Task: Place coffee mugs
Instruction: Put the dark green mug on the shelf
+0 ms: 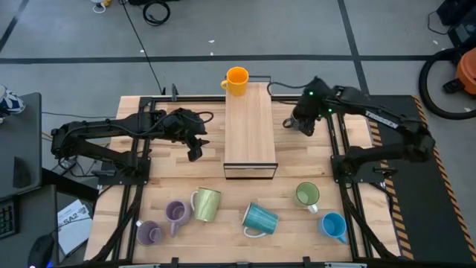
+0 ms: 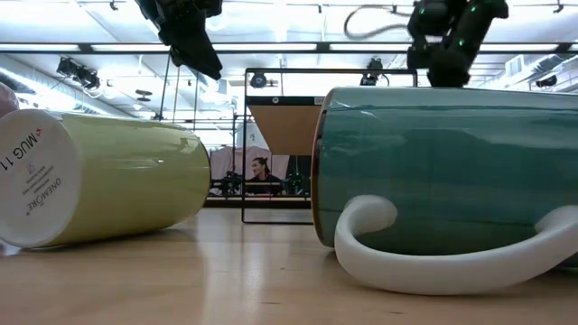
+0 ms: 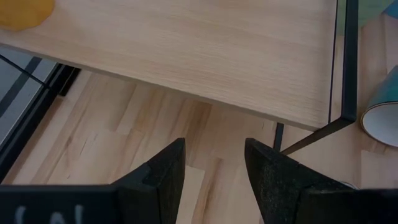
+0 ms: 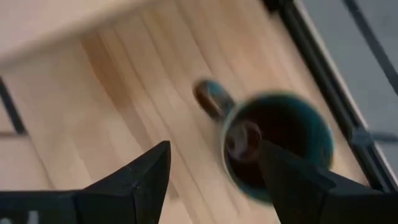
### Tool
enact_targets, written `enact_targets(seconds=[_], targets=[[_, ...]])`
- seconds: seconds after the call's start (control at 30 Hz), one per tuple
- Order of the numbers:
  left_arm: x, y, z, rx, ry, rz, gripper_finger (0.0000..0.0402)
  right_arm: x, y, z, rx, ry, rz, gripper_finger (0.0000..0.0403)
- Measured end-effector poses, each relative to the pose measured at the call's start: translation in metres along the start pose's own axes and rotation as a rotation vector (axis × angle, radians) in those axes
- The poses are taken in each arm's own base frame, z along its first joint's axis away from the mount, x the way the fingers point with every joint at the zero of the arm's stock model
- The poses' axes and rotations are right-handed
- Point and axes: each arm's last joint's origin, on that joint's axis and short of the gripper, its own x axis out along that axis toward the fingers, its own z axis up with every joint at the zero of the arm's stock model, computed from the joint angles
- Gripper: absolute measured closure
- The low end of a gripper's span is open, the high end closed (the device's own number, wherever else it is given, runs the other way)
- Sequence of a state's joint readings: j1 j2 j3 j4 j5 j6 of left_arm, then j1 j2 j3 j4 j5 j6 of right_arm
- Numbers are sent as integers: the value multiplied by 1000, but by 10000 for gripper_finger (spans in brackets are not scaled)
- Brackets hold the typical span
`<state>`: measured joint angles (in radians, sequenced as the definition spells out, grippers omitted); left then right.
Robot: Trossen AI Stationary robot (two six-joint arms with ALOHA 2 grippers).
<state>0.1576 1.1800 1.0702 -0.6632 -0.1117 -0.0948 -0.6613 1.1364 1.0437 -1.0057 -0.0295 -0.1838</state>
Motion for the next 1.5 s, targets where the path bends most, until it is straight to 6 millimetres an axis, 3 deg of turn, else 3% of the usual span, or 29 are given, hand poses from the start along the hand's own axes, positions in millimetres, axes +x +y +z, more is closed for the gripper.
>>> enact_targets(seconds=[0.8, 0.97, 1.37, 1.5], targets=[[0, 0, 0, 0, -1, 0, 230, 75, -10, 10, -94, 357, -111, 166], [0, 0, 0, 0, -2, 0, 230, 82, -10, 11, -95, 382, -104, 205], [0, 0, 1, 0, -8, -1, 230, 86, -10, 10, -92, 399, -91, 354], [0, 0, 1, -1, -10, -1, 230, 86, -10, 10, -117, 406, -89, 362]])
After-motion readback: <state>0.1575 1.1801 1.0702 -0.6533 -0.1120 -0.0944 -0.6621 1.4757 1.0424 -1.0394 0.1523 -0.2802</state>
